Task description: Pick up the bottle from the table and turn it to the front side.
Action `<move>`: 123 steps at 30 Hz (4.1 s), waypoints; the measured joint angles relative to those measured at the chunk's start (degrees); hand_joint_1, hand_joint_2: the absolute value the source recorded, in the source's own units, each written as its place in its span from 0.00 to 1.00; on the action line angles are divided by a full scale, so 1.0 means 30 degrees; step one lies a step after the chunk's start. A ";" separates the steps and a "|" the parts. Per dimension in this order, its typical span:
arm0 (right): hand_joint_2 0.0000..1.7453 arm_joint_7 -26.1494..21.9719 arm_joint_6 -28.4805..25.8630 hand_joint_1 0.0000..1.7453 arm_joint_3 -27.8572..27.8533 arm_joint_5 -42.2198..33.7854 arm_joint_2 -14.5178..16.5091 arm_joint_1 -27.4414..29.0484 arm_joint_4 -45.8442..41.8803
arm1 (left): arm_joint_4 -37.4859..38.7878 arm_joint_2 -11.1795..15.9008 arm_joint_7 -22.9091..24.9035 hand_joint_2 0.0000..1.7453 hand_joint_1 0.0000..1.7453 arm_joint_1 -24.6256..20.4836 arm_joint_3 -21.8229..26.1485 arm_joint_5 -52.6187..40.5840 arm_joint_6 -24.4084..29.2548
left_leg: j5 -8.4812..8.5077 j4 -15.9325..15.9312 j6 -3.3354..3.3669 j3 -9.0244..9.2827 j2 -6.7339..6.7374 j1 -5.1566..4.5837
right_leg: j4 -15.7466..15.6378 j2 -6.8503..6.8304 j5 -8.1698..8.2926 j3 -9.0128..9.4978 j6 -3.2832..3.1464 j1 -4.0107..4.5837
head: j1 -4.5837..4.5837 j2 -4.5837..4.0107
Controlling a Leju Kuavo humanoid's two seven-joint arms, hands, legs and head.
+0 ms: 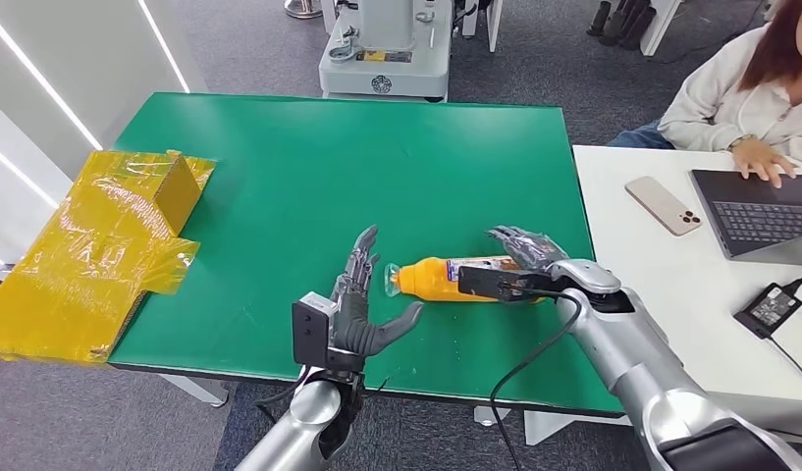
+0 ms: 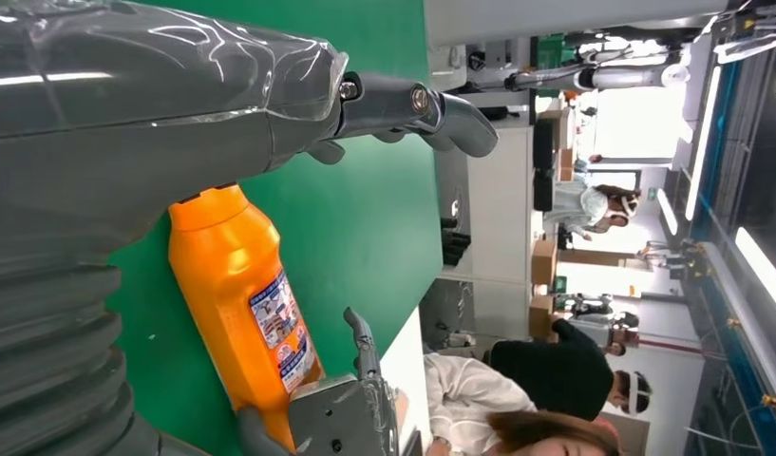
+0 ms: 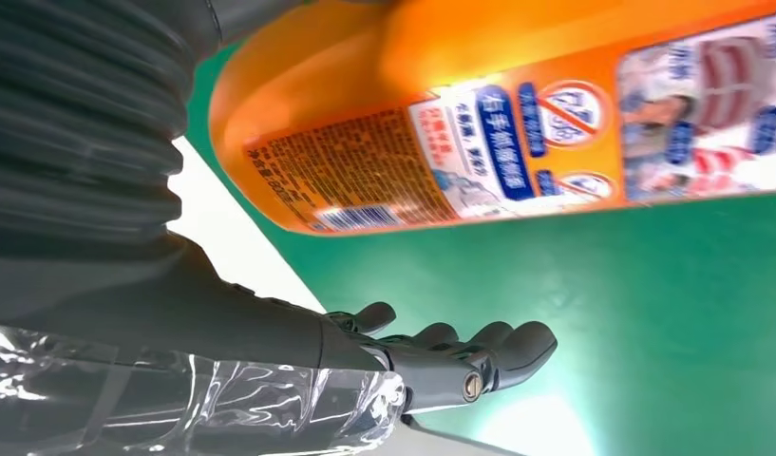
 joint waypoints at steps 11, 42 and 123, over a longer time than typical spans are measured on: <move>1.00 0.0157 0.0075 0.00 0.0996 -0.0601 -0.0525 0.0498 -0.0049 | -0.0002 0.0000 0.0255 1.00 0.00 0.0040 0.0000 0.0120 -0.0148 | 0.0000 0.0000 0.0000 0.0000 0.0001 0.0000 | 0.0000 0.0001 0.0000 0.0000 0.0000 0.0000 | 0.0000 0.0000; 1.00 -0.1317 -0.2525 1.00 0.1900 -0.3081 0.0437 0.1973 -0.0601 | -0.1872 0.0982 -0.0332 1.00 0.00 0.2432 0.0442 0.1188 0.1126 | 0.0002 -0.0017 -0.0004 0.0022 0.0002 0.0014 | 0.0005 -0.0003 -0.0002 0.0021 -0.0005 0.0017 | -0.0002 0.0000; 1.00 -0.7437 -0.6218 1.00 -0.9264 -0.9383 0.3716 0.8345 -0.9059 | 0.2089 0.0353 0.2136 1.00 0.00 -0.5760 0.1311 0.5410 -0.8375 | 0.0031 -0.0016 -0.0023 -0.0015 -0.0036 0.0010 | 0.0016 -0.0038 0.0008 -0.0008 -0.0015 0.0014 | -0.0002 0.0000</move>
